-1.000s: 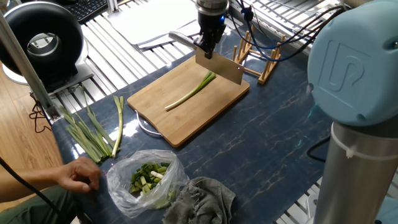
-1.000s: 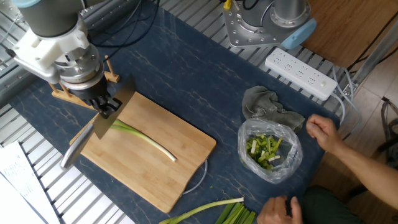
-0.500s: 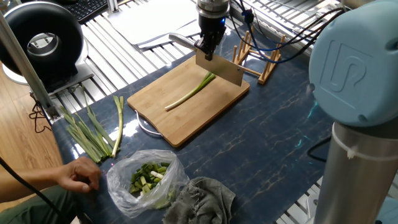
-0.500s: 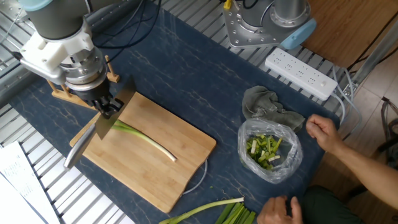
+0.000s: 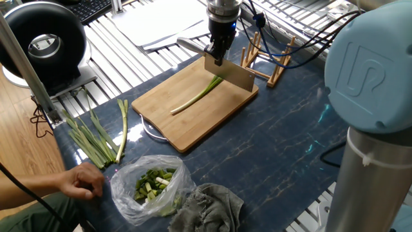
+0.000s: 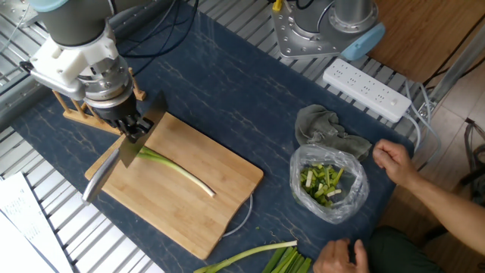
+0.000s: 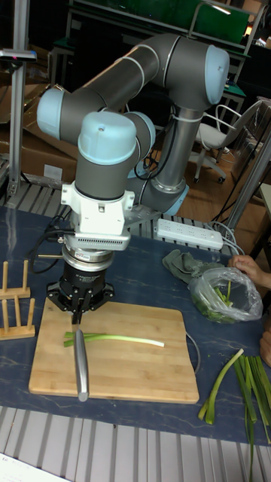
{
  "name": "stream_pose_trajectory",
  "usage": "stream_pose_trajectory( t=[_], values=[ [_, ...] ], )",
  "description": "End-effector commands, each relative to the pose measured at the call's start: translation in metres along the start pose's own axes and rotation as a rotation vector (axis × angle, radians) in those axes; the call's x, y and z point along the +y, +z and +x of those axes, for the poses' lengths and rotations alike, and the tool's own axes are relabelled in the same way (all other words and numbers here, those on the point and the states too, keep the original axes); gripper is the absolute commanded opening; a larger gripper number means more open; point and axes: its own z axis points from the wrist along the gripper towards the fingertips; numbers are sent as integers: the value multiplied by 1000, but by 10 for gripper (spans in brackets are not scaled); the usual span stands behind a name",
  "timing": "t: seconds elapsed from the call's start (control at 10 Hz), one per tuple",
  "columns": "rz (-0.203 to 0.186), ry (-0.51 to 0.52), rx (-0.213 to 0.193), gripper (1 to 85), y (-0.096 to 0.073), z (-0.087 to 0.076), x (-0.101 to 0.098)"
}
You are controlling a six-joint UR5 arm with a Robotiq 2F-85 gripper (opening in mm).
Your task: Chop the scallions
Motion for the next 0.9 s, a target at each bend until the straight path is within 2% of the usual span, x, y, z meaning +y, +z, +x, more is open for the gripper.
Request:
stream_pose_trajectory(
  t=[0.0,0.5,0.8],
  values=[
    [-16,11,-14,17,3,0,4],
    [-32,17,-61,17,18,-19,9],
    [-19,6,-76,17,6,-33,3]
  ],
)
